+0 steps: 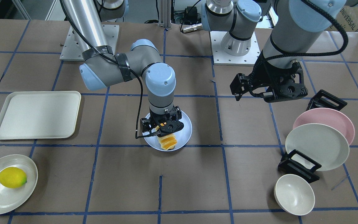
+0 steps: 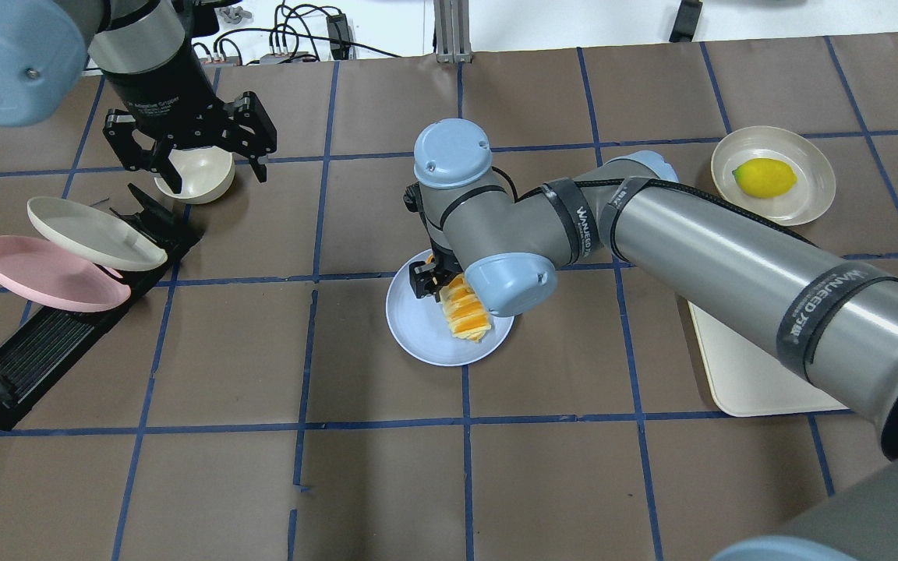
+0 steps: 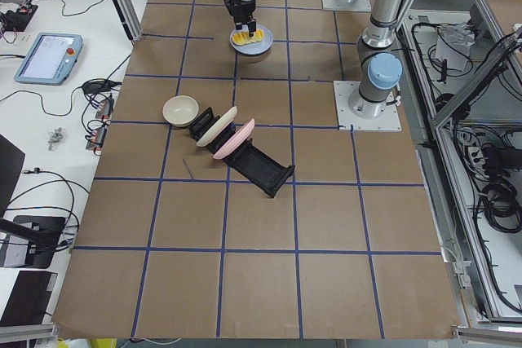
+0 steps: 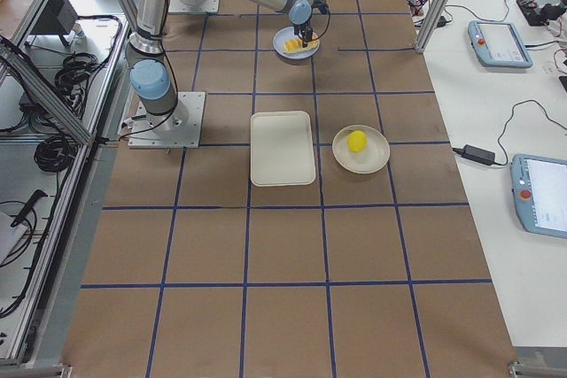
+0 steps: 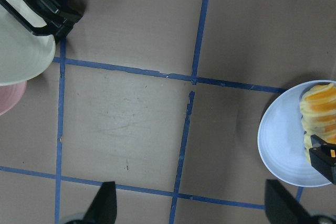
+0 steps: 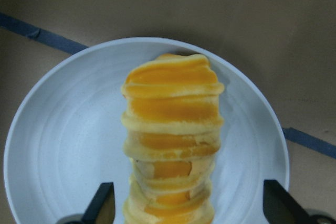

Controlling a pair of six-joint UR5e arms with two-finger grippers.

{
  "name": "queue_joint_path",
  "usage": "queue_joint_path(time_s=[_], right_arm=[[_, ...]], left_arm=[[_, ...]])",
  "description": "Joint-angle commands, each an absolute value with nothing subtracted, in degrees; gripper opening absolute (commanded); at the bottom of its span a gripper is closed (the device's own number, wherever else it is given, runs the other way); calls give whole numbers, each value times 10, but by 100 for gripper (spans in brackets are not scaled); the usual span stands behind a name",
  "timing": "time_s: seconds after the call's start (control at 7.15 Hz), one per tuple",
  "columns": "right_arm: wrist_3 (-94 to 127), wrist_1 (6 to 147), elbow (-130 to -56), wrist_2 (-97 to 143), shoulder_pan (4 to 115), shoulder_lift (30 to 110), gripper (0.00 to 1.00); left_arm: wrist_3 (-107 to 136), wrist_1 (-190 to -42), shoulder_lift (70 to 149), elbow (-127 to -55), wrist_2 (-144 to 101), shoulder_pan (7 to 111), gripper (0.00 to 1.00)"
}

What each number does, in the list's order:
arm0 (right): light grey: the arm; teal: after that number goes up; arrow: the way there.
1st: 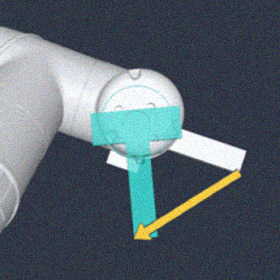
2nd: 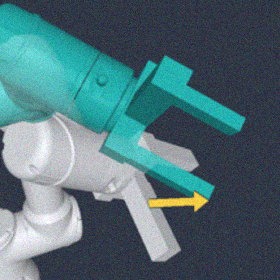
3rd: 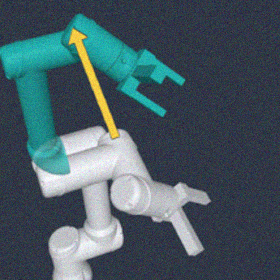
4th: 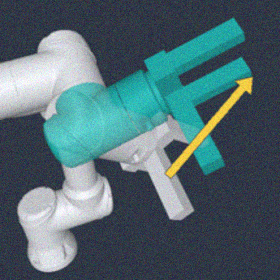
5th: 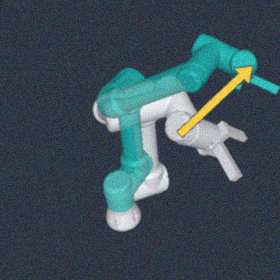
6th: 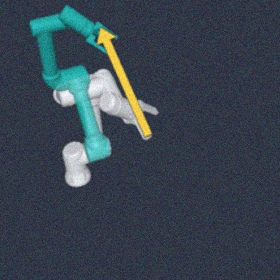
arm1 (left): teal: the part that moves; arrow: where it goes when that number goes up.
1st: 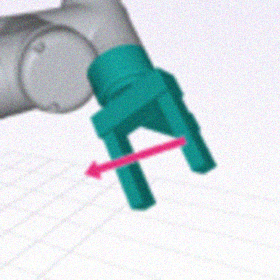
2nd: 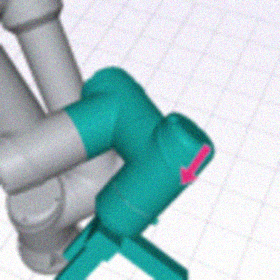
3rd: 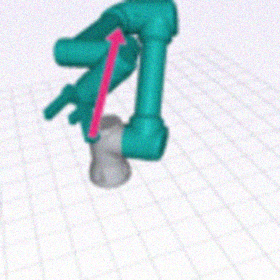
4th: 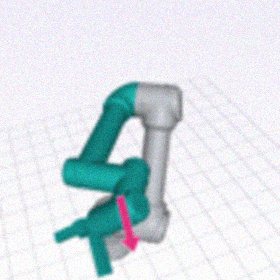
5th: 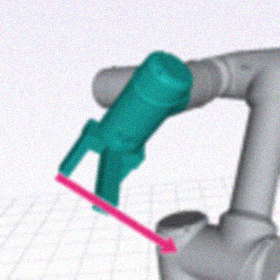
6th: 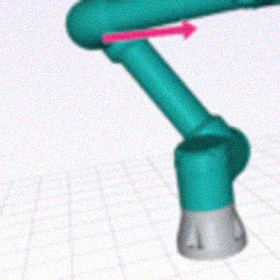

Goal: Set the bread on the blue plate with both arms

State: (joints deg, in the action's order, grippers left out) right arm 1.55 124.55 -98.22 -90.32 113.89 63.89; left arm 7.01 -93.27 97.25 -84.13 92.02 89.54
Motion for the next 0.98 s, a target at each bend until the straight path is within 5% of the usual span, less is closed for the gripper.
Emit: queue_joint_path(time_s=[0.0, 0.84], right_arm=[[16, 1209, -977, -907, 1120, 695, 100], [-39, 878, -826, -925, 883, 888, 100]], left_arm=[[60, -933, 972, -838, 923, 890, 100], [67, -951, 946, -856, 934, 889, 100]])
